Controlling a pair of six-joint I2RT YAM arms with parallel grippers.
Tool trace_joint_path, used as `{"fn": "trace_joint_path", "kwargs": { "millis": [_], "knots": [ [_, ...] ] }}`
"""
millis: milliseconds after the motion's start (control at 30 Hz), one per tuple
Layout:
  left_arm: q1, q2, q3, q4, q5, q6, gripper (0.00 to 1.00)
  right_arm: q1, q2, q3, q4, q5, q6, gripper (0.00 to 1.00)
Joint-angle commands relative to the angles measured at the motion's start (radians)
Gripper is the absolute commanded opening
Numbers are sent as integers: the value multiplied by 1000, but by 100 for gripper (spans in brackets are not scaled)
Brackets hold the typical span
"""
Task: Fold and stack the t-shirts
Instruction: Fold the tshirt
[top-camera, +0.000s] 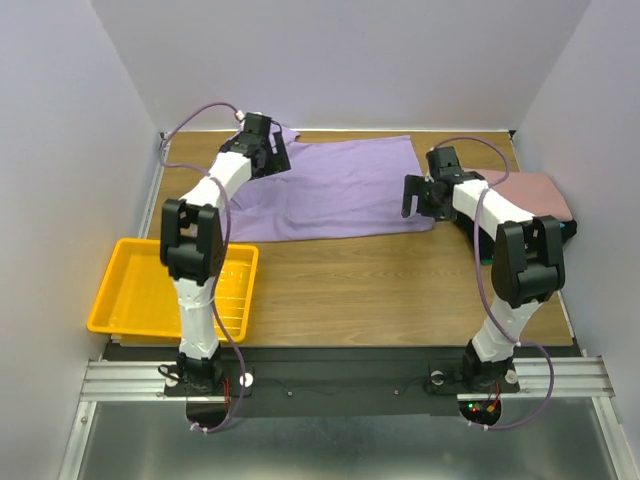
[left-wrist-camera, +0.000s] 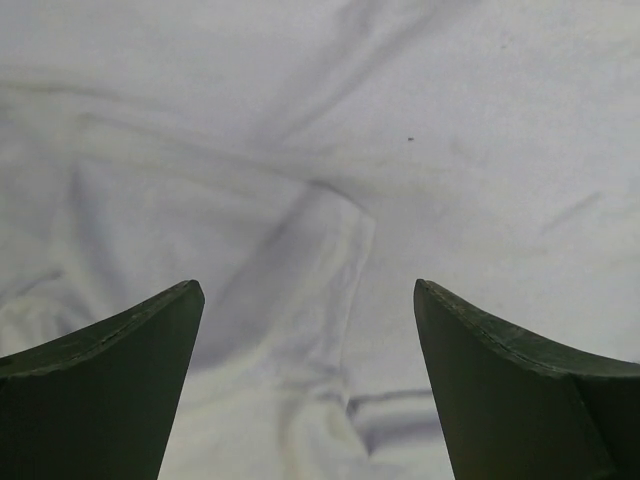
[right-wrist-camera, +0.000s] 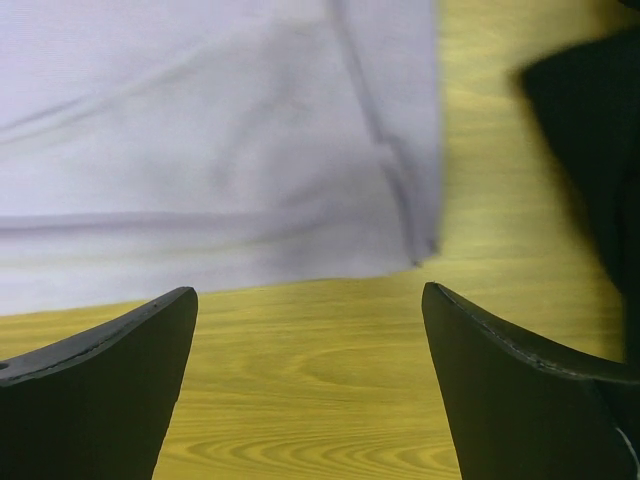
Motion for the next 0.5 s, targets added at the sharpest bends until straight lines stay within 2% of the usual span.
{"fn": "trace_joint_path", "kwargs": {
  "millis": [0, 100, 233, 333, 467],
  "knots": [
    [83, -233, -203, 76, -12, -57, 98, 50, 29, 96, 78, -66, 2, 100],
    [135, -264, -338, 120, 69, -94, 99, 64, 103, 174, 104, -74, 11, 100],
    [201, -255, -440, 208, 208, -120, 98, 66, 206, 254, 136, -66, 36, 100],
    [209, -221, -442, 243, 274, -117, 98, 66, 269, 284, 133, -32, 65, 100],
    [212, -183, -428, 245, 267, -112, 98, 64, 278, 238, 133, 55, 97, 100]
  ]
}}
